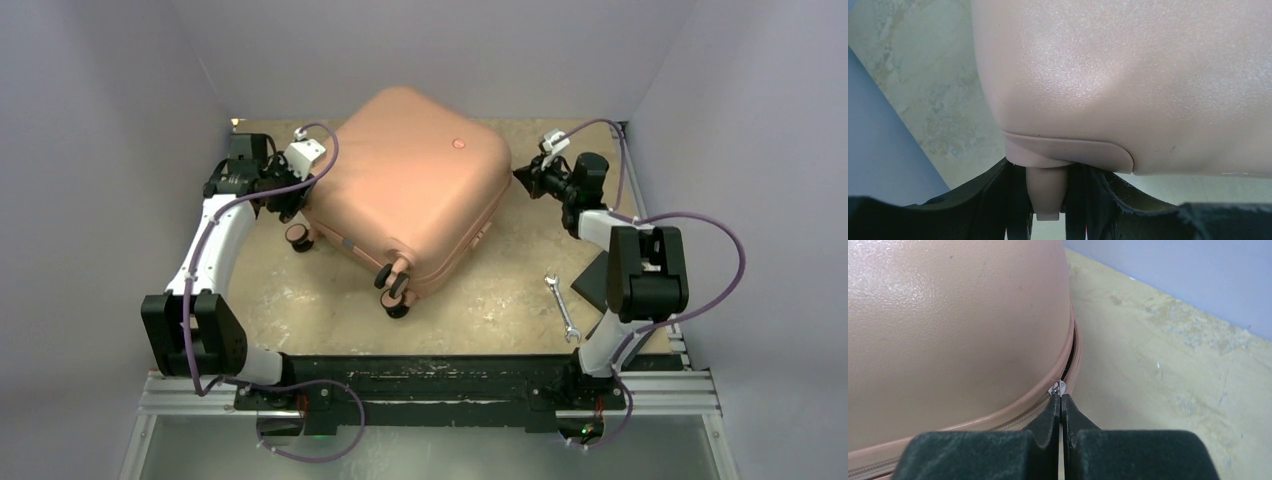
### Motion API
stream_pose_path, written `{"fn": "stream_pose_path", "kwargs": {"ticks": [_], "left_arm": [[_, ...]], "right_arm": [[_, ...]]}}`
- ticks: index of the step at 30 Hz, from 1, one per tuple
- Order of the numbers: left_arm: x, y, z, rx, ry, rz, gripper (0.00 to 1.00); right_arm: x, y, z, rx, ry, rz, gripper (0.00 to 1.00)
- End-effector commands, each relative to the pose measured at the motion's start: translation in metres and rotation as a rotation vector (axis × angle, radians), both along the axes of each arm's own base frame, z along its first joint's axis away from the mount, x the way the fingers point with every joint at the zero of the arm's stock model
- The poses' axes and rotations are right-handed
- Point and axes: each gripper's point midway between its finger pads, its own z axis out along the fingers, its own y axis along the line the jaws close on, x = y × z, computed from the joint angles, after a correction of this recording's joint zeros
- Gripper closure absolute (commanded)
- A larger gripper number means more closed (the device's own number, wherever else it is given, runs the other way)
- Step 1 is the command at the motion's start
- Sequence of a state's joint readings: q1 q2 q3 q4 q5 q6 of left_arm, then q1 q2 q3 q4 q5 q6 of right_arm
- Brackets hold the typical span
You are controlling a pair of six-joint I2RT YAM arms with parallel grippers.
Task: Pack the luggage
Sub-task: Zip the luggage at the center of the board.
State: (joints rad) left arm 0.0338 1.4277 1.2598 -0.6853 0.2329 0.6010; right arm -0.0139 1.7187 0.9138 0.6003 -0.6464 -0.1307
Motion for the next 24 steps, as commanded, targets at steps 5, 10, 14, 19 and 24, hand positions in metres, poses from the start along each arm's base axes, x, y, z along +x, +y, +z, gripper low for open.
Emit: {"fn": "stream_pose_path", "kwargs": {"ticks": [5,10,14,19,24], "left_arm": [[0.027,0.02,-0.017,0.083,-0.008,-0.046,1.0],[0.031,0.02,-0.013,0.094,-0.024,-0.062,1.0],[0.038,0.03,-0.008,0.126,-0.05,-0.058,1.0],[0.051,0.043,-0.006,0.134,-0.063,-0.047,0.98],[0.065,0.059,-0.014,0.144,-0.058,-0.029,0.94]], "right_arm": [[0.041,0.025,0.036,-0.024,-0.149,0.113,1.0],[0.054,0.023,0.036,-0.026,-0.083,0.091,0.88],[0.068,0.003,0.063,-0.068,-0.147,-0.02,0.74],[0.094,-0.006,0.094,-0.026,-0.194,-0.112,0.62],[0.132,0.021,0.075,-0.031,-0.143,-0.109,0.63]]}}
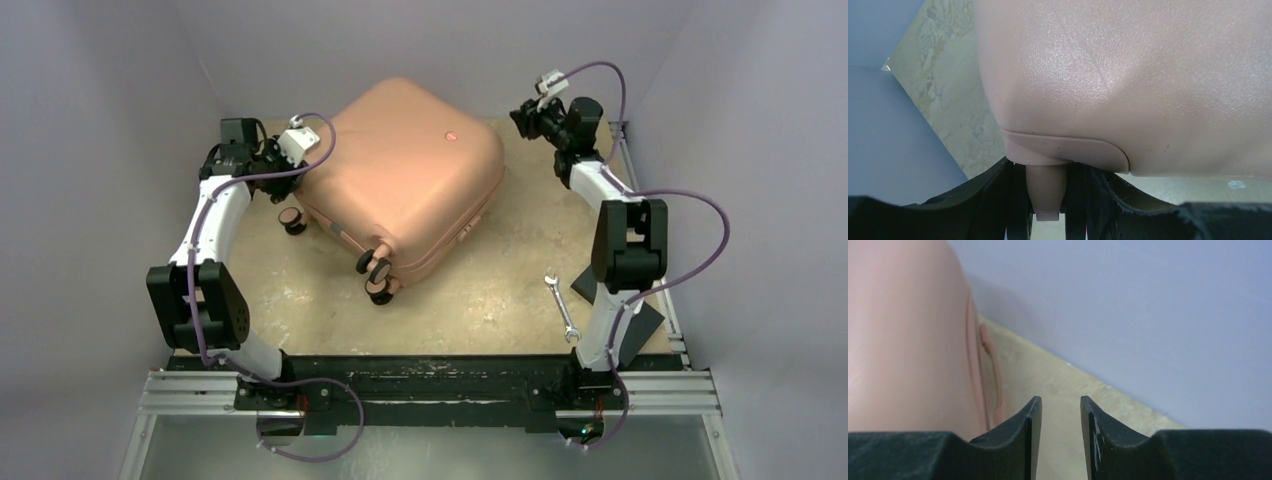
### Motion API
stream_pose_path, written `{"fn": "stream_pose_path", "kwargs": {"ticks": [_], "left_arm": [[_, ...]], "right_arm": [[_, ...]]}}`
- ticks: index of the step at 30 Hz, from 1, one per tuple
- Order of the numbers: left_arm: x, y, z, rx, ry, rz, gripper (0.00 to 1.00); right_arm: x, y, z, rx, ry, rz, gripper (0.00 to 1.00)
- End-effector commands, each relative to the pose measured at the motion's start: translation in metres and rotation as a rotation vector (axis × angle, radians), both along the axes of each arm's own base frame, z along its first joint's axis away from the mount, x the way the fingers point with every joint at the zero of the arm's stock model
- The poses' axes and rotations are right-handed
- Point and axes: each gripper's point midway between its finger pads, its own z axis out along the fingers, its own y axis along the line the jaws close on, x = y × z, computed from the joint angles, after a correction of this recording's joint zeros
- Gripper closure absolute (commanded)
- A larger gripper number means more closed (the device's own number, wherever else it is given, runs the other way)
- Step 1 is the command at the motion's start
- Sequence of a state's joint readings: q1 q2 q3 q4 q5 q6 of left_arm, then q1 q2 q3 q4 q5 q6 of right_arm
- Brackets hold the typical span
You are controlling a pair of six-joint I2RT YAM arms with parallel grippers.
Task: Pack the luggage
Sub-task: Zip the luggage at the center of the board.
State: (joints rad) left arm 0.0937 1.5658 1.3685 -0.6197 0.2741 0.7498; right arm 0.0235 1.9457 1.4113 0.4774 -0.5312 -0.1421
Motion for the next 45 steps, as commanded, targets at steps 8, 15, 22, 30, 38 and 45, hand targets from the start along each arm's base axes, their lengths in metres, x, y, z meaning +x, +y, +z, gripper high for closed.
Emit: {"fn": "stream_pose_path", "kwargs": {"ticks": [8,15,22,30,38,45], "left_arm": [[0.04,0.049,-0.028,0.057,0.008,0.072,0.86],[0.062,0.052,-0.039,0.025,0.025,0.073,0.6],[0.071,0.038,-0.035,-0.054,0.023,0.034,0.4],[0.077,0.048,-0.018,-0.054,-0.03,0.133,0.22],[0.043,0.049,0.052,-0.152,-0.156,0.276,0.01],[-0.008,0.019,0.111,-0.295,-0.271,0.259,0.01]], "right_arm": [[0.026,0.095,-0.041,-0.034,0.086,0.125,0.71],[-0.068,0.138,-0.048,-0.005,0.113,0.465,0.83],[-0.159,0.176,-0.05,-0.031,0.119,0.686,0.89],[-0.2,0.176,-0.036,-0.042,0.098,0.647,0.84],[-0.223,0.128,-0.031,-0.164,0.074,0.585,0.61],[-0.265,0.125,-0.073,-0.162,0.243,0.783,0.55]]}}
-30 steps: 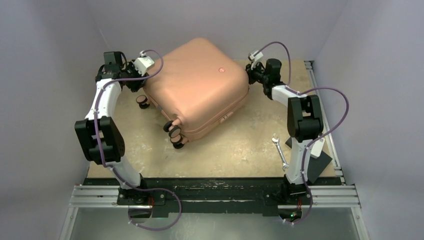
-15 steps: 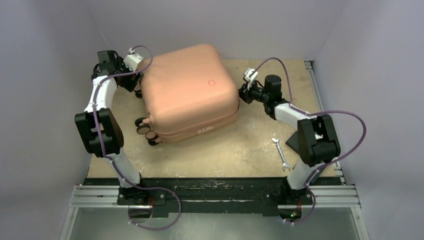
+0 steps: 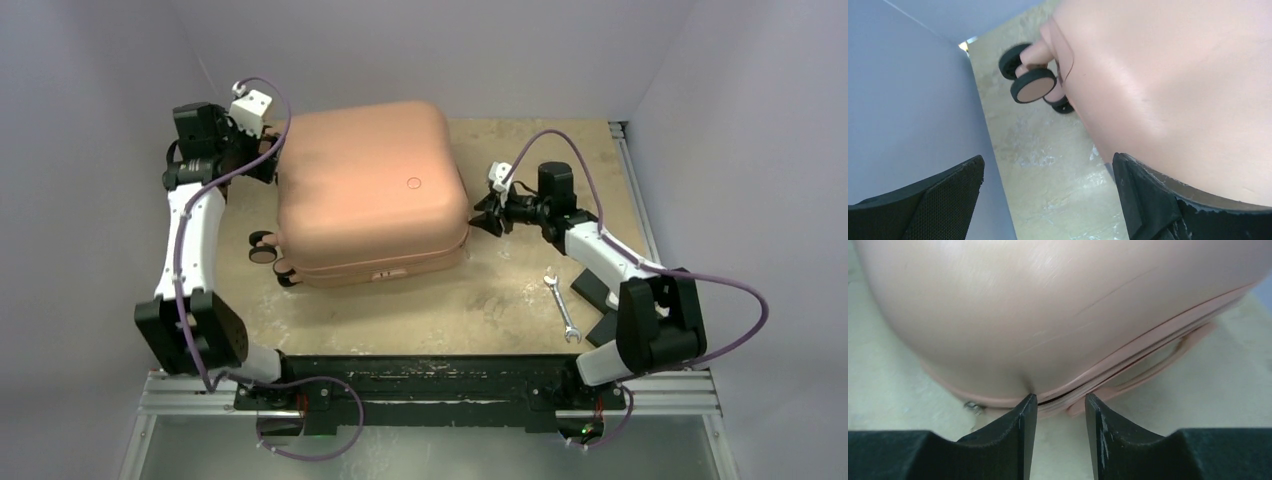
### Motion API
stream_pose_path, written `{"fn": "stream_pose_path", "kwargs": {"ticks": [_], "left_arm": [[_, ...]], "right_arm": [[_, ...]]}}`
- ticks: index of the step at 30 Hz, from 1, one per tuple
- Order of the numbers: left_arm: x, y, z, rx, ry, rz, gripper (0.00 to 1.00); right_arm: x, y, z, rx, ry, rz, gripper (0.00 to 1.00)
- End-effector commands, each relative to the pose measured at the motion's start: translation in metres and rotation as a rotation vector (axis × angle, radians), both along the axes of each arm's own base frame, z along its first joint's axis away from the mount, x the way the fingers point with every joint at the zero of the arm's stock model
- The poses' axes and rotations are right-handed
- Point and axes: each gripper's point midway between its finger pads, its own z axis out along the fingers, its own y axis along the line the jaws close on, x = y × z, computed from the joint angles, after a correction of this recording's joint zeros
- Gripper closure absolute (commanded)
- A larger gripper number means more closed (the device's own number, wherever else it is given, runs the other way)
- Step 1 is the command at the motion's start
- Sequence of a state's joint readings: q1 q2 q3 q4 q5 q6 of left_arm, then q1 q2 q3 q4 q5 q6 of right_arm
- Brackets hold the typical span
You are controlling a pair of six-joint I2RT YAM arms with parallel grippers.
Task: Pack the luggage
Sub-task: Zip the luggage at the center of the board.
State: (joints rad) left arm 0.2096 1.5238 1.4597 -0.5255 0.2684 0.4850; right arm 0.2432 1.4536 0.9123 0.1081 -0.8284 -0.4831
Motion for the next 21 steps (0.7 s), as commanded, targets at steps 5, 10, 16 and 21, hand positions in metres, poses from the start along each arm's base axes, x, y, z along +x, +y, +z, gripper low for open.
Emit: {"fn": "stream_pose_path", "kwargs": {"ticks": [5,10,16,21], "left_arm": [[-0.05,-0.043,0.061,-0.161,-0.147,-0.057,0.01],[-0.068,-0.061,0.067,-0.222,-0.152,-0.115,0.01],[-0.08,-0.067,0.064,-0.234,-0.156,-0.128,0.01],[-0.089,-0.068,0.064,-0.226,-0.164,-0.128,0.01]], "right_arm": [[-0.063,0.015,-0.038,0.019,0.174,0.256,0.53],[-0.084,0.017,-0.056,0.043,0.267,0.343,0.53],[-0.093,0.019,-0.069,0.057,0.337,0.377,0.52],[-0.094,0.016,-0.075,0.039,0.379,0.355,0.54]]}}
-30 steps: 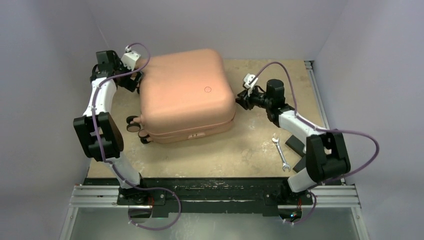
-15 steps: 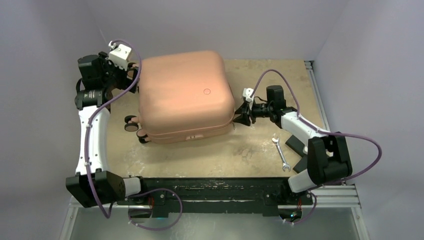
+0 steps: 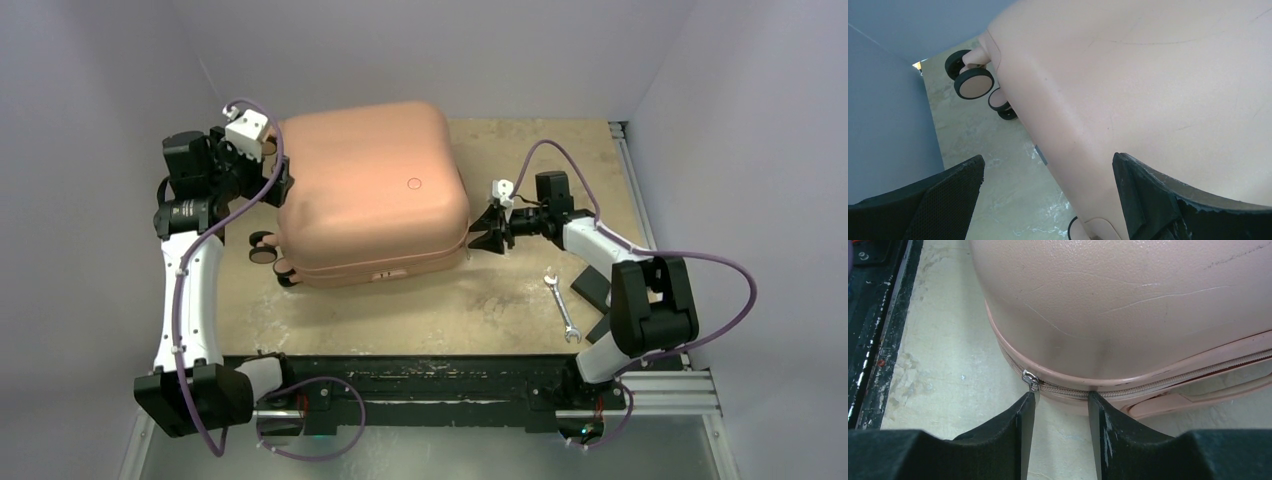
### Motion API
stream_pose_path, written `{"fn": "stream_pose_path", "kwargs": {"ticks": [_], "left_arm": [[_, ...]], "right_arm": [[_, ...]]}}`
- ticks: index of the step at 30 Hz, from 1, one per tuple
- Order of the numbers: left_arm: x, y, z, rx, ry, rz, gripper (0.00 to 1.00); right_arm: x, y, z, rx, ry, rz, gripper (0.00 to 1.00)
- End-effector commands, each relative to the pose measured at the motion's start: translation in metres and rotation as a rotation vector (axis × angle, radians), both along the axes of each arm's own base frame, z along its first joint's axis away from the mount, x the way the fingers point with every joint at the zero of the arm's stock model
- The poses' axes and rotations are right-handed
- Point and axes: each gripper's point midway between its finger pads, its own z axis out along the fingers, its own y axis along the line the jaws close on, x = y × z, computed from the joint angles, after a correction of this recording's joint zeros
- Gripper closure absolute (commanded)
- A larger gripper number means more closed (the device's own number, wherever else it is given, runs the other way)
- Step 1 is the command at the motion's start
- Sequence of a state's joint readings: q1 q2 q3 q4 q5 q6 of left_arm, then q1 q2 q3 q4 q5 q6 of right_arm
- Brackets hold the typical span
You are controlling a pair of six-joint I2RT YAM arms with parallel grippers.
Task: Pack the luggage
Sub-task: Zip the luggage at the center of the board.
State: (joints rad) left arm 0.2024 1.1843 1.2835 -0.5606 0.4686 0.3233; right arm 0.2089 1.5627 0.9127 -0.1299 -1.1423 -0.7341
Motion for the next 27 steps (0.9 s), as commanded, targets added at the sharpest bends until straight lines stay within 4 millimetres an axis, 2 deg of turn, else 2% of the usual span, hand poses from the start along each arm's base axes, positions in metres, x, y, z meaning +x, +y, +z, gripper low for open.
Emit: {"fn": "stream_pose_path", "kwargs": {"ticks": [1,6,10,19,27], "left_arm": [[-0.012,-0.007,0.017,-0.008,-0.055,-0.016,0.01],[-0.02,-0.008,0.026,-0.001,-0.086,-0.011,0.01],[-0.025,-0.014,0.033,-0.026,-0.103,-0.028,0.01],[-0.033,-0.019,0.039,-0.04,-0.114,-0.042,0.01],[-0.034,-0.024,0.038,-0.068,-0.112,-0.058,0.01]], "right_arm": [[-0.044,0.007,-0.031,-0.04,0.232,0.062,0.54],[-0.057,-0.003,-0.038,-0.098,0.207,0.068,0.55],[-0.053,-0.012,-0.035,-0.089,0.181,0.033,0.55],[-0.055,-0.01,-0.028,-0.062,0.167,0.058,0.55],[-0.026,-0.001,-0.016,-0.013,0.195,-0.029,0.53]]}}
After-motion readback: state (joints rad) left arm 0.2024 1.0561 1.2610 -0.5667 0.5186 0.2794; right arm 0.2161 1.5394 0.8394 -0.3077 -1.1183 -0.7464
